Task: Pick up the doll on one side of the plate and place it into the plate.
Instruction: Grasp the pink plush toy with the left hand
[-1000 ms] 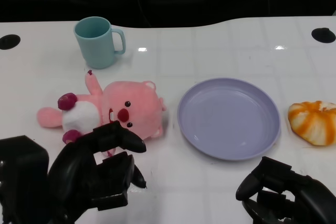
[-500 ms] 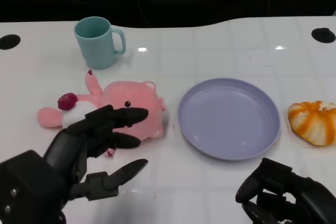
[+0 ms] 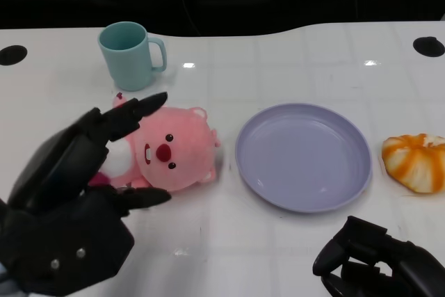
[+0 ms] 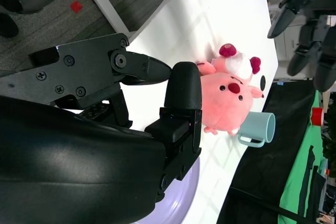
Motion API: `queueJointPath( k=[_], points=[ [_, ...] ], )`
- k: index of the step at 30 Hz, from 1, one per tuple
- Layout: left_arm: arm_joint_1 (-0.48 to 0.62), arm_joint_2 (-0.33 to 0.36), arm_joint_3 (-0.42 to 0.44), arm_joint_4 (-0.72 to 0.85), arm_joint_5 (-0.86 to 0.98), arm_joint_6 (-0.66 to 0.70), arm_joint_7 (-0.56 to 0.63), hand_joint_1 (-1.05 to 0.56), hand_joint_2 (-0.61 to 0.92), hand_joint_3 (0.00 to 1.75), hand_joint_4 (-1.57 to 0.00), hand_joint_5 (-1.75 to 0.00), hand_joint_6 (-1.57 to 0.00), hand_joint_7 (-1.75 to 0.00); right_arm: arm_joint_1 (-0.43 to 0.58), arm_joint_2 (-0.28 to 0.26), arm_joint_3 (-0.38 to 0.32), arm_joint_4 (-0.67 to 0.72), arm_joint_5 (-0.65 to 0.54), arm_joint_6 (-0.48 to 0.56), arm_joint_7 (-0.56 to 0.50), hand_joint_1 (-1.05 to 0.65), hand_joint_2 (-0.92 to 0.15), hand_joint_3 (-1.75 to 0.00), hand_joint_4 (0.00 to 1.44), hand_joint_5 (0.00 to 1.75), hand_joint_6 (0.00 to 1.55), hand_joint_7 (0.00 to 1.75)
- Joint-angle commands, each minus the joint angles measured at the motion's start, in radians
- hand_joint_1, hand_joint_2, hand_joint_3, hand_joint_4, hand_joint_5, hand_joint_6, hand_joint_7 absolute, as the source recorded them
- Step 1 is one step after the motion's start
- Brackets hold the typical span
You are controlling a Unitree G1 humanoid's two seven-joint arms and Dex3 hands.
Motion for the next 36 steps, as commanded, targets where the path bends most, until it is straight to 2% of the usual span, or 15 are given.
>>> queueJointPath(
  k=[1, 9, 13, 22, 36],
  points=[
    [-0.039, 0.059, -0.025, 0.004, 0.115, 0.032, -0.021, -0.54, 0.87, 0.01, 0.0, -0.45, -0.24, 0.0, 0.011, -0.01, 0.005, -0.003, -0.002, -0.01, 0.0, -0.23, -0.92, -0.51, 0.66, 1.75, 0.47, 1.66],
    [-0.131, 0.129, -0.106, 0.046, 0.372, 0.081, -0.086, -0.6, 0.87, 0.0, 0.0, -0.38, -0.23, 0.0, 0.02, -0.007, 0.015, -0.008, -0.005, -0.01, -0.008, -0.25, -0.92, -0.5, 0.67, 1.75, 0.47, 1.67],
    [-0.186, 0.124, -0.149, 0.103, 0.467, 0.097, -0.109, -0.63, 0.87, 0.0, 0.0, -0.38, -0.23, 0.0, 0.023, -0.005, 0.02, -0.017, -0.002, 0.003, -0.015, -0.25, -0.92, -0.5, 0.67, 1.75, 0.47, 1.67],
    [-0.327, 0.097, -0.231, 0.298, 0.537, 0.127, -0.172, -0.67, 0.88, 0.0, 0.0, -0.35, -0.22, 0.0, 0.036, -0.005, 0.028, -0.017, -0.003, -0.017, -0.017, -0.25, -0.92, -0.5, 0.68, 1.75, 0.47, 1.67],
    [-0.478, 0.04, -0.32, 0.623, 0.538, 0.104, -0.139, -0.65, 0.87, 0.0, -0.02, -0.33, -0.22, 0.0, 0.049, 0.004, 0.041, -0.025, 0.006, -0.004, -0.023, -0.26, -0.92, -0.51, 0.71, 1.75, 0.49, 1.69]
  ],
)
